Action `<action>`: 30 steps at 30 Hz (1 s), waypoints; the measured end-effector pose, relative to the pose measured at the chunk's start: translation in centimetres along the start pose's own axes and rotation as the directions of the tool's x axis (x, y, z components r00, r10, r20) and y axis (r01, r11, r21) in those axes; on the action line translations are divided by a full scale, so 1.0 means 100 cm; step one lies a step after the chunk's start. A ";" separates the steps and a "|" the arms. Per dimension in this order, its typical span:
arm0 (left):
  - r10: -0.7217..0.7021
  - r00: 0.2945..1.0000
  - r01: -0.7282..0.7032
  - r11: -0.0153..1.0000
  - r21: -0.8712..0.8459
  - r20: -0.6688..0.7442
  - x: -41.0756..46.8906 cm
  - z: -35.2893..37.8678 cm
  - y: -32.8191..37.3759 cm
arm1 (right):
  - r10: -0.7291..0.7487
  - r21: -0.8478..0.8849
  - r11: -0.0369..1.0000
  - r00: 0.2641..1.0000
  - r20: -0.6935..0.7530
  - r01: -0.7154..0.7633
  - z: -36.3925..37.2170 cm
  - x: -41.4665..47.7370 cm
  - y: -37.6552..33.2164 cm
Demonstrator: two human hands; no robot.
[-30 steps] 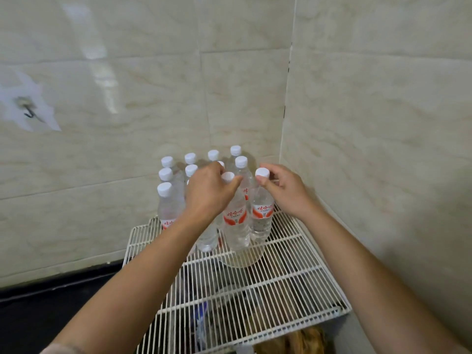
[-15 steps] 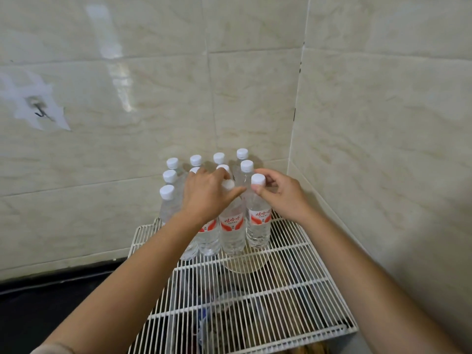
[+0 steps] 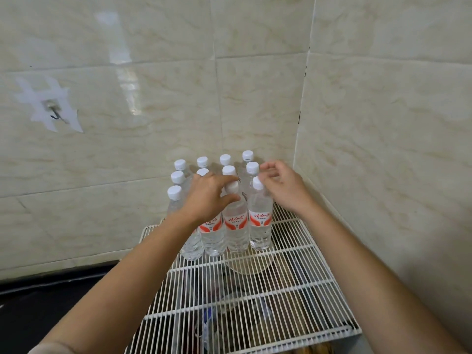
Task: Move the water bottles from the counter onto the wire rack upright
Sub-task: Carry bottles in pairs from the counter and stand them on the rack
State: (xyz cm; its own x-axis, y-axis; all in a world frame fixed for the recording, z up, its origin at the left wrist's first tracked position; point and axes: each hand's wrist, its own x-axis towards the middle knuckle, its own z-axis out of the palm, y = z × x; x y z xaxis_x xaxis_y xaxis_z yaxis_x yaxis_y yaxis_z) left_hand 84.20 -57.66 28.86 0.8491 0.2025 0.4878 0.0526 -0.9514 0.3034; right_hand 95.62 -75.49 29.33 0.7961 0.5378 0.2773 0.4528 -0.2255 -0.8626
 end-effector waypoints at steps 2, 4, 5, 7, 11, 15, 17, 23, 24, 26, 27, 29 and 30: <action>0.002 1.000 -0.002 1.000 0.006 -0.022 -0.001 0.001 0.000 | -0.028 -0.078 0.997 1.000 0.001 0.028 0.007 -0.007 0.005; 0.008 0.999 -0.008 1.000 0.009 -0.043 -0.003 0.002 0.000 | -0.101 -0.140 0.986 0.994 -0.045 0.094 0.013 -0.013 0.006; 0.008 0.999 -0.007 1.000 0.014 -0.049 -0.003 0.002 0.001 | -0.130 -0.165 0.979 0.990 -0.050 0.121 0.014 -0.014 0.007; -0.001 0.999 0.003 1.000 0.025 -0.051 -0.004 0.002 0.002 | -0.134 -0.213 0.969 0.991 -0.020 0.127 0.017 -0.013 0.006; -0.020 0.999 0.021 0.999 0.042 -0.038 -0.004 0.001 0.003 | -0.093 -0.232 0.968 0.995 0.042 0.100 0.015 -0.011 0.003; -0.031 0.999 0.030 0.996 0.085 0.014 -0.006 0.000 0.005 | -0.063 -0.191 0.979 0.995 0.074 0.076 0.012 -0.013 0.002; -0.008 0.998 0.001 0.993 0.115 0.060 -0.007 -0.004 0.004 | -0.070 -0.199 0.977 0.995 0.070 0.083 0.008 -0.013 0.001; -0.016 0.973 0.082 0.955 0.284 -0.229 -0.019 -0.054 -0.002 | -0.276 -0.426 0.874 0.960 -0.040 0.234 -0.002 -0.002 -0.021; -0.035 0.955 0.130 0.943 0.307 -0.296 -0.026 -0.062 -0.004 | -0.333 -0.466 0.845 0.940 -0.074 0.263 0.002 -0.002 -0.023; -0.086 0.923 0.227 0.910 0.348 -0.376 -0.051 -0.071 -0.009 | -0.443 -0.516 0.795 0.886 -0.136 0.319 0.018 -0.007 -0.024; -0.122 0.915 0.274 0.887 0.371 -0.385 -0.067 -0.072 -0.013 | -0.480 -0.526 0.779 0.865 -0.146 0.343 0.031 -0.012 -0.024; -0.202 0.909 0.348 0.849 0.397 -0.365 -0.103 -0.073 -0.021 | -0.516 -0.542 0.743 0.851 -0.092 0.393 0.063 -0.024 -0.020; -0.247 0.906 0.382 0.826 0.413 -0.345 -0.123 -0.073 -0.026 | -0.529 -0.542 0.724 0.847 -0.041 0.426 0.080 -0.030 -0.021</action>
State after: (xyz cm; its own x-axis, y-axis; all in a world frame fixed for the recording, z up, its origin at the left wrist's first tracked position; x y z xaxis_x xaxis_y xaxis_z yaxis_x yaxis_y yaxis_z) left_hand 69.78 -55.99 28.10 0.5747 0.4980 0.6493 0.5854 -0.8047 0.0990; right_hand 89.05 -70.16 26.88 0.4513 0.5418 0.7090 0.8848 -0.3746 -0.2770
